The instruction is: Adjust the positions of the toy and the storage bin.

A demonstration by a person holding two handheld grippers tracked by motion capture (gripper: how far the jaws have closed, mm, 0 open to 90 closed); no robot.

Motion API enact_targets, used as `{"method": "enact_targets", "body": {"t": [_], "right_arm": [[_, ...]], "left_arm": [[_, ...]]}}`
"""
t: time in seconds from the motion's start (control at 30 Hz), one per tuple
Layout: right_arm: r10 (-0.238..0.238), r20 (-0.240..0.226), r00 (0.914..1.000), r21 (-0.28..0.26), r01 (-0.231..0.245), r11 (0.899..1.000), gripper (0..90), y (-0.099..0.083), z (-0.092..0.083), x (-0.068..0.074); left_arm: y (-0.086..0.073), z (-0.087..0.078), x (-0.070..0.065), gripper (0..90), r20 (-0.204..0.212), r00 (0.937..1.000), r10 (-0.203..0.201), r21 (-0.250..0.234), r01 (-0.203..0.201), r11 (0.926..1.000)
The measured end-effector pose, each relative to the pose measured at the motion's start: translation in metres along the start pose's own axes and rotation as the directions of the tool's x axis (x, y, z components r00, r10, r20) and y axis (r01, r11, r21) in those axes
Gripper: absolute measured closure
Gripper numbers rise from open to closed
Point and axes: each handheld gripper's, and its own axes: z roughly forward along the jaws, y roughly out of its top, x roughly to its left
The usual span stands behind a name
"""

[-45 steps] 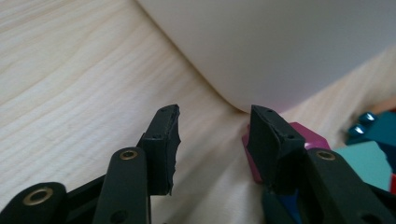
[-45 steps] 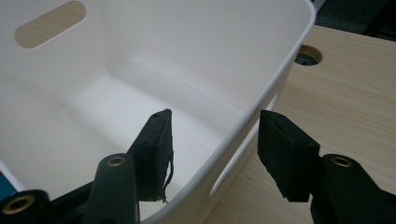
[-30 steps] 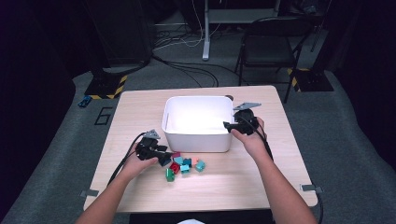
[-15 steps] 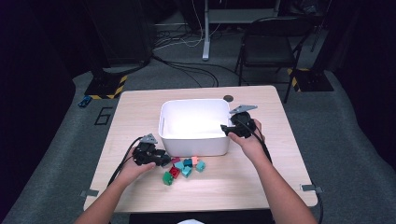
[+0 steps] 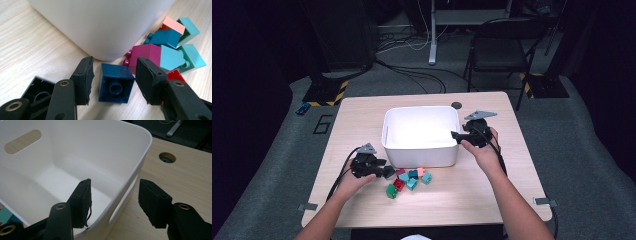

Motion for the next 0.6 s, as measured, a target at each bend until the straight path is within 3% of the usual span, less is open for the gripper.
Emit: {"method": "enact_targets", "body": {"t": [0.1,0.33,0.4,0.5,0.6], "right_arm": [[-0.005,-0.006,1.0,-0.042,0.005,0.999,42.3,-0.003,-0.012,0.001],[0.013,-0.036,0.9993,-0.061,-0.015,0.998,41.7,-0.009,-0.026,-0.001],[0.004,-0.051,0.9987,-0.072,-0.008,0.997,41.8,-0.012,-0.035,-0.001],[-0.014,-0.069,0.9975,-0.083,0.008,0.997,42.0,-0.016,-0.045,0.002],[-0.035,-0.061,0.9975,-0.092,0.03,0.995,42.8,-0.024,-0.054,0.003]], "left_arm": [[-0.003,-0.008,0.003,47.4,-0.013,0.9997,-0.02,-0.024,0.02,0.9995],[-0.004,-0.018,0.006,45.9,-0.031,0.9984,-0.046,-0.053,0.045,0.9976],[-0.004,-0.024,0.007,45.9,-0.047,0.9981,-0.041,-0.062,0.038,0.9974],[-0.003,-0.031,0.009,45.8,-0.064,0.9958,-0.065,-0.072,0.061,0.9955],[-0.002,-0.036,0.012,45.8,-0.086,0.9938,-0.071,-0.074,0.065,0.9951]]}}
